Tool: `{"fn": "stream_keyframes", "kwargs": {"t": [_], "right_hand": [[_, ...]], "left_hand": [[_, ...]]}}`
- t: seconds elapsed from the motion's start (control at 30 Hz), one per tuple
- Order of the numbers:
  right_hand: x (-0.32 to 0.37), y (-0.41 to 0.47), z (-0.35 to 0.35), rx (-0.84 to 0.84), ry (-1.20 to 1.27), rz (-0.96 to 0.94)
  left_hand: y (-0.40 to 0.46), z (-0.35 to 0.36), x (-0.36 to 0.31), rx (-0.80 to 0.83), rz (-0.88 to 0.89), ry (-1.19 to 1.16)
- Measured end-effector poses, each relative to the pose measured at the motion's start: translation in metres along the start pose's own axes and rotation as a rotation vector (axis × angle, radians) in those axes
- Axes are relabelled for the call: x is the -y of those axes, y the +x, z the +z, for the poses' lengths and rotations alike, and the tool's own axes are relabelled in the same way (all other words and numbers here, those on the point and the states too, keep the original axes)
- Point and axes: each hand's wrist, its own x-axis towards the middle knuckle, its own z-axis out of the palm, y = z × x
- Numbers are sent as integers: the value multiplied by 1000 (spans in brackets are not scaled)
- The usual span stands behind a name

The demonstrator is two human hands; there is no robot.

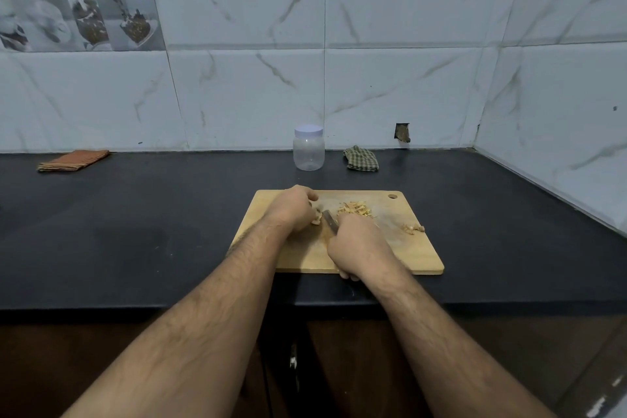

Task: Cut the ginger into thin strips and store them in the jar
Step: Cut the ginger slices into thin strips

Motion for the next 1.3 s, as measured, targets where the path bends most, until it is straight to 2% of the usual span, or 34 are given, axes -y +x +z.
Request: {"fn": "stream_keyframes", "kwargs": {"t": [0.13,0.43,0.7,1.03,1.17,1.3], "right_hand": [[-5,5,3,31,41,24],[-10,8,2,103,109,77],[-6,4,-4,128,171,89],[-3,6,-7,167,203,144],[0,4,-11,195,156,150],[1,-1,-16,129,-56,79]], "left_hand": [[6,-2,-3,115,23,142],[7,-6,-8,148,12,179],[7,-9,-11,155,21,184],[0,-2,-4,59,37,149],[-8,3,0,20,67,123],[-12,7,10,7,60,83]]}}
